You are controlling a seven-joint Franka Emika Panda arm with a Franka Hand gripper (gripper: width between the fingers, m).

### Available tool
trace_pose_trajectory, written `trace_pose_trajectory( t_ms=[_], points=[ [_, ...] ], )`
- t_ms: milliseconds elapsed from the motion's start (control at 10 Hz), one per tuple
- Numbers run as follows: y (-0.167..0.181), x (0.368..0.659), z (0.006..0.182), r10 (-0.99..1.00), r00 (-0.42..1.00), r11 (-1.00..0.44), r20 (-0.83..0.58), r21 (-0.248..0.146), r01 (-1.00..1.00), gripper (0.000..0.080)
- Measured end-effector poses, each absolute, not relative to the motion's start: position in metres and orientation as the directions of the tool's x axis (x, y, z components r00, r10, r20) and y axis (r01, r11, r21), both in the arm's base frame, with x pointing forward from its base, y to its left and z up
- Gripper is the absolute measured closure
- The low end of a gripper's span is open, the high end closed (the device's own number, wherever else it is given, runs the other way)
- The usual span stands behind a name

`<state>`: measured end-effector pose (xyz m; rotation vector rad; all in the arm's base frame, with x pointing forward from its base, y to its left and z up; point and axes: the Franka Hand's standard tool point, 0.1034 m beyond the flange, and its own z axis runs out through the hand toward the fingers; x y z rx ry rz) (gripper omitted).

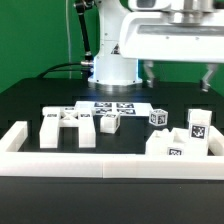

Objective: Assemble chair

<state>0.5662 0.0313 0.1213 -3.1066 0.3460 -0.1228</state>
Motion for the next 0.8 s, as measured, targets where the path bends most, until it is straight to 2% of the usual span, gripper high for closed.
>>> trace_pose_trajectory(
  t_ms=[100, 400, 500, 800],
  points=[
    [0.021, 0.566, 0.121, -0.24, 0.968, -0.971, 0.075, -0.021, -0.239, 0.0151],
    [0.022, 0.566, 0.119, -0.225, 0.972, -0.974, 0.073, -0.024, -0.224, 0.0151],
    [0.003, 0.56, 0.12, -0.206, 0.976, -0.978, 0.068, -0.04, -0.204, 0.0151],
    [-0.061, 0.533, 0.108, -0.218, 0.975, -0.976, 0.044, -0.024, -0.217, 0.0151]
  ],
)
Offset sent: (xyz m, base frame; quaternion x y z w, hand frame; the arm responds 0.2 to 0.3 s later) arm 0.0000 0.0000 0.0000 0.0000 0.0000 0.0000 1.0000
